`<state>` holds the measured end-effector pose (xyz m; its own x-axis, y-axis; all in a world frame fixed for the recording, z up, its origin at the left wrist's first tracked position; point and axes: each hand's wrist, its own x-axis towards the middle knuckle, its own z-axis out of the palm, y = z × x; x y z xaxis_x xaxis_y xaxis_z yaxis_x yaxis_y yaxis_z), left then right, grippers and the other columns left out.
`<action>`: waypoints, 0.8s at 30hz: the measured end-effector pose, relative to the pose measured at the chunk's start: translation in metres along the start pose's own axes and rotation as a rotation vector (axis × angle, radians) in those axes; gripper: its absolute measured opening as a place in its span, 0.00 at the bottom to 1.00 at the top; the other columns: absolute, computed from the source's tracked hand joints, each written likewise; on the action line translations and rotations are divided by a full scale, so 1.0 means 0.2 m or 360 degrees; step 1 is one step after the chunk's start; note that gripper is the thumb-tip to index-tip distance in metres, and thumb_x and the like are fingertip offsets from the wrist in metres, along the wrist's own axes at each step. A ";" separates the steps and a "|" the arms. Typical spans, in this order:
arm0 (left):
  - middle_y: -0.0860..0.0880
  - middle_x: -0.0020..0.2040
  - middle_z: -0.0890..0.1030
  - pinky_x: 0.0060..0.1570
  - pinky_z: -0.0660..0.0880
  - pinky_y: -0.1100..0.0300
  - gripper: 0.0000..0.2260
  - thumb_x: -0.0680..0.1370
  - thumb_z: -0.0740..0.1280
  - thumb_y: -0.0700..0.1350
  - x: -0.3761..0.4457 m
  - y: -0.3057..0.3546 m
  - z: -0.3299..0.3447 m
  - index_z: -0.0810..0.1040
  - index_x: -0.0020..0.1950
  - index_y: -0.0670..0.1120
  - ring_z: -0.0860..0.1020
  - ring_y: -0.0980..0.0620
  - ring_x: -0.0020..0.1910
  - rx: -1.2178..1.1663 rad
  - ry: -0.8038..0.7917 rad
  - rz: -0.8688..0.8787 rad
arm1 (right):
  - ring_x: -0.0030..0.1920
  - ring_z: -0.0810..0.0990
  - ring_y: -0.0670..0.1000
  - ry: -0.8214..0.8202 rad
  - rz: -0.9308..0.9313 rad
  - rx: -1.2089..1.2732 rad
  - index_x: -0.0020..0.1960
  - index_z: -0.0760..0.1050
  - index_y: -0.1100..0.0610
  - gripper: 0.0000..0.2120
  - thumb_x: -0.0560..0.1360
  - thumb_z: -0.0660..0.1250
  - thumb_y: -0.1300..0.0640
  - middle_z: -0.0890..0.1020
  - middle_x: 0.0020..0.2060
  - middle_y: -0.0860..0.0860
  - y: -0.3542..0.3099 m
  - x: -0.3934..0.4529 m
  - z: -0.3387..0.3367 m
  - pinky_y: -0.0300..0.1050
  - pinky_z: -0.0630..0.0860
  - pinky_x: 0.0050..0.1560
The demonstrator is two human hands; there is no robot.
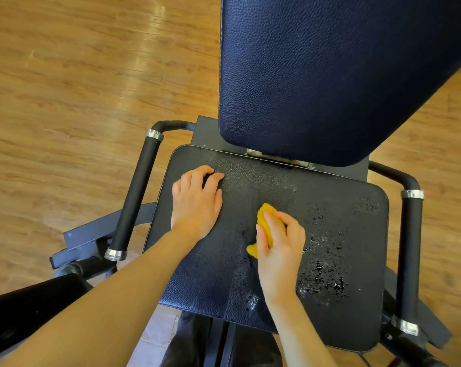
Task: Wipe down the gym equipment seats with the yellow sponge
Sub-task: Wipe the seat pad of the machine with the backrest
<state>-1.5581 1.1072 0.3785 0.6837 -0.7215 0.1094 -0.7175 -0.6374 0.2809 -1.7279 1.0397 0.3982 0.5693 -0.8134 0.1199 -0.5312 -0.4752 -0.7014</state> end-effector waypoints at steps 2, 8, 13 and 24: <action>0.44 0.60 0.75 0.53 0.70 0.44 0.13 0.77 0.68 0.44 0.00 0.00 0.00 0.77 0.61 0.47 0.71 0.42 0.58 0.0007 0.0018 0.0007 | 0.54 0.72 0.54 0.0049 0.0022 -0.0031 0.60 0.79 0.61 0.16 0.73 0.71 0.64 0.77 0.54 0.58 0.02 0.06 -0.01 0.22 0.64 0.53; 0.44 0.60 0.75 0.53 0.70 0.44 0.13 0.76 0.69 0.43 0.00 0.01 0.00 0.77 0.61 0.46 0.71 0.42 0.57 -0.0002 0.0040 0.0013 | 0.52 0.73 0.60 0.0131 0.0070 -0.0122 0.58 0.80 0.62 0.12 0.75 0.70 0.64 0.78 0.52 0.58 0.08 0.42 0.03 0.31 0.61 0.53; 0.44 0.60 0.75 0.53 0.70 0.44 0.13 0.76 0.68 0.44 0.00 0.01 -0.01 0.77 0.61 0.46 0.72 0.41 0.57 0.0002 0.0034 0.0014 | 0.54 0.72 0.59 0.0124 0.0095 -0.0164 0.61 0.78 0.61 0.14 0.76 0.69 0.62 0.77 0.54 0.58 0.07 0.47 0.01 0.28 0.60 0.53; 0.44 0.60 0.75 0.54 0.70 0.44 0.13 0.77 0.68 0.44 0.00 0.01 -0.01 0.77 0.62 0.46 0.72 0.41 0.58 0.0000 -0.0004 -0.0004 | 0.54 0.69 0.52 0.0065 0.0184 -0.0002 0.60 0.79 0.61 0.17 0.72 0.70 0.67 0.76 0.55 0.59 -0.02 -0.04 -0.07 0.16 0.63 0.47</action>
<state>-1.5590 1.1059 0.3808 0.6853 -0.7205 0.1063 -0.7157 -0.6392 0.2813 -1.7398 1.0438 0.4097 0.4783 -0.8757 0.0671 -0.5926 -0.3781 -0.7112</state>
